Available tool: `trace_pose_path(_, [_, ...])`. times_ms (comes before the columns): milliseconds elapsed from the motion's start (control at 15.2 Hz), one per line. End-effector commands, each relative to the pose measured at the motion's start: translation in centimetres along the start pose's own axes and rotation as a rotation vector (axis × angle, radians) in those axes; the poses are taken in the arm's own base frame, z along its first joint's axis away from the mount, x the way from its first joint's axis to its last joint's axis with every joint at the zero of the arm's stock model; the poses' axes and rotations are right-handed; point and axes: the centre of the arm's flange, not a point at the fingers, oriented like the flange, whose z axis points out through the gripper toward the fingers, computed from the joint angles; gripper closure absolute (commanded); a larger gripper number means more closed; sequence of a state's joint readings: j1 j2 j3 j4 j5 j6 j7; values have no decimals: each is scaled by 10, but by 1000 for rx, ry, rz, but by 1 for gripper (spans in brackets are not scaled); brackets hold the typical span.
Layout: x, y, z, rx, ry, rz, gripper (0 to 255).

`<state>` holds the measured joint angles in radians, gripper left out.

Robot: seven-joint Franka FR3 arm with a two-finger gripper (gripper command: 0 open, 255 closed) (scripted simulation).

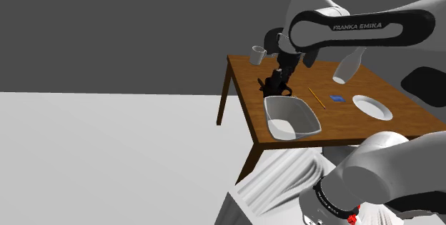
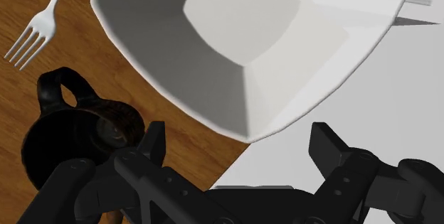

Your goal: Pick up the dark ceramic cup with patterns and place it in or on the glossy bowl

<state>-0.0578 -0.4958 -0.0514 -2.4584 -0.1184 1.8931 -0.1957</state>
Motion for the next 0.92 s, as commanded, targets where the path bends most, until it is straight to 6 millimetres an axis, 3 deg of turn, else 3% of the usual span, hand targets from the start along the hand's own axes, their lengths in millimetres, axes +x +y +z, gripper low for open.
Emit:
trace_pose_path(0, [14,14,17,-20,10,4,0])
trace_pose_path(594, [74,79,81,-103,42,26,0])
trace_pose_path(858, [75,81,97,-103,42,26,0])
